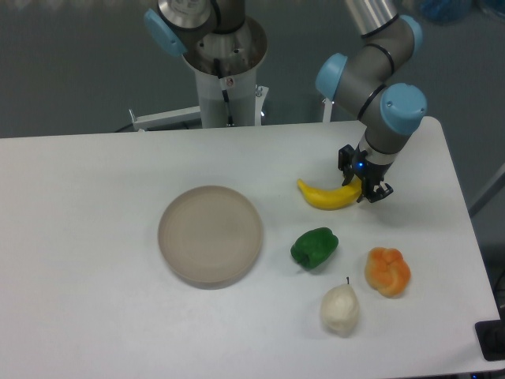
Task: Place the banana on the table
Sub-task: 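Open the gripper, release the banana, and raise the gripper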
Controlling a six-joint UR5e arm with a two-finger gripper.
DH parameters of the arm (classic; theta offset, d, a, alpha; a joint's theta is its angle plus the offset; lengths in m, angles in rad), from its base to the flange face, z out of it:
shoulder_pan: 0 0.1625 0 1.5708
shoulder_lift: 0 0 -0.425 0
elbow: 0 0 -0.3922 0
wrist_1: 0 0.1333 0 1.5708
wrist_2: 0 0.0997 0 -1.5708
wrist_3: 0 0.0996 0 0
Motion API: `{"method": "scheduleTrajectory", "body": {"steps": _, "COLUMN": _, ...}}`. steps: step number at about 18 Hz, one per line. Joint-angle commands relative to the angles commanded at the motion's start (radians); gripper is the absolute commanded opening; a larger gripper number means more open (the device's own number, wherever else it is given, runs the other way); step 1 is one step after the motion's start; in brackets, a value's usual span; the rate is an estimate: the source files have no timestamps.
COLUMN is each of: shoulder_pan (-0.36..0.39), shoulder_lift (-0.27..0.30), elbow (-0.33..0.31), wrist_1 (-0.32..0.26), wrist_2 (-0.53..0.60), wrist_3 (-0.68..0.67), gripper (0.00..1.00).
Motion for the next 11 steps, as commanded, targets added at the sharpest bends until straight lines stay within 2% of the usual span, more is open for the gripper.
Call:
{"method": "scheduleTrajectory", "body": {"steps": 6, "shoulder_pan": -0.017, "shoulder_lift": 0.021, "elbow": 0.061, "wrist_1": -0.006, "wrist_2": -0.015, "wrist_3": -0.017, "gripper": 1.00}}
{"method": "scheduleTrajectory", "body": {"steps": 8, "shoulder_pan": -0.029, "shoulder_lift": 0.034, "elbow": 0.074, "wrist_1": -0.006, "wrist_2": -0.017, "wrist_3": -0.040, "gripper": 1.00}}
{"method": "scheduleTrajectory", "body": {"steps": 11, "shoulder_pan": -0.069, "shoulder_lift": 0.034, "elbow": 0.127, "wrist_1": -0.006, "wrist_2": -0.015, "wrist_3": -0.159, "gripper": 1.00}}
